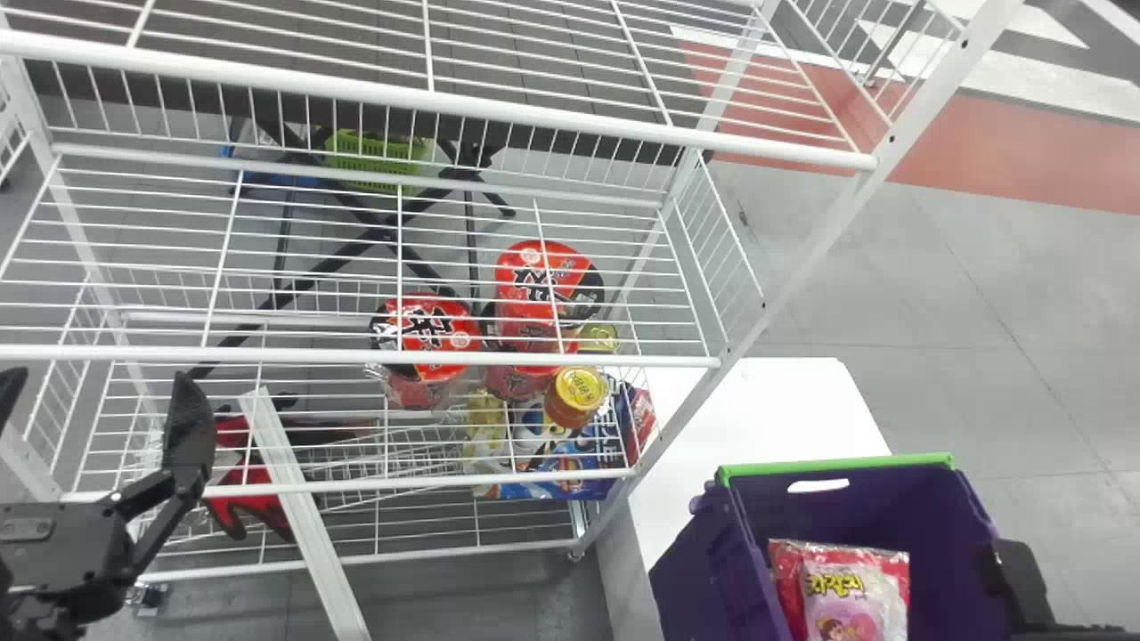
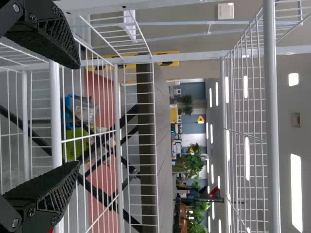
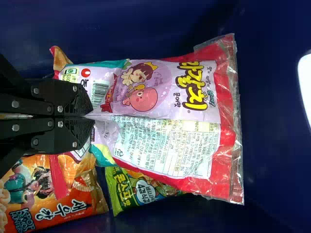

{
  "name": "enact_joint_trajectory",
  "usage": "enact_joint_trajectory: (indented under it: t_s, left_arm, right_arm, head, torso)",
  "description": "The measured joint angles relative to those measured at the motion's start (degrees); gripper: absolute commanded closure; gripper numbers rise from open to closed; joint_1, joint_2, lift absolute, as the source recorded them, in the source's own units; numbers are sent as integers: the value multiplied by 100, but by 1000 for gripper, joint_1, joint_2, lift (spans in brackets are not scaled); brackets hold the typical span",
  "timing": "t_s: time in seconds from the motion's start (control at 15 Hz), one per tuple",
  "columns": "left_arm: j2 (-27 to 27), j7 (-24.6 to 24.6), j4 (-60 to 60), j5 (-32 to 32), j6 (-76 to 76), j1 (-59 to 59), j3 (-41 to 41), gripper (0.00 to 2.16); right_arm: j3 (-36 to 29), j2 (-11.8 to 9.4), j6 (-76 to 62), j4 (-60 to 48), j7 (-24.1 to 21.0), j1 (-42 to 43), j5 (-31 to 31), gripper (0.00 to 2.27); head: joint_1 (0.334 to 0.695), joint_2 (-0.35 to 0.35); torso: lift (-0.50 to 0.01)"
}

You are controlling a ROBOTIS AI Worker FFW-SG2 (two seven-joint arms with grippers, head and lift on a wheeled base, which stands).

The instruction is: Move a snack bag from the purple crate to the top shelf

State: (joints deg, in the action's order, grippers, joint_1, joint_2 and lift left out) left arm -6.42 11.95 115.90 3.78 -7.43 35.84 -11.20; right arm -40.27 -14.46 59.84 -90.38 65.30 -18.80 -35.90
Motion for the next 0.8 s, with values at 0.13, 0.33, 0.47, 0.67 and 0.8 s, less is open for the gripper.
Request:
enact_joint_trajectory:
  t_s: [0.13, 0.33, 0.47, 0.67, 0.8]
  left_arm:
    - [0, 0, 3, 7, 1, 11, -3, 117]
    - [0, 0, 36, 15, 1, 36, -7, 117]
    - [7, 0, 45, 38, 1, 45, -13, 117]
    - [9, 0, 45, 39, -7, 46, -14, 117]
    - [9, 7, 40, 35, -15, 49, -14, 117]
  right_arm:
    - [-11, 19, 13, -78, 17, -36, 0, 1298]
    - [-16, 39, 66, -155, 34, -53, 2, 1298]
    - [-24, 54, 68, -178, 35, -58, 2, 1298]
    - [-69, 57, 33, -179, 35, -77, -3, 1298]
    - [-79, 57, 18, -179, 35, -92, -3, 1298]
  head:
    - [695, -350]
    - [695, -350]
    - [695, -350]
    - [695, -350]
    - [695, -350]
  torso:
    - [-308]
    - [-296]
    - [-289]
    - [-277]
    - [-269]
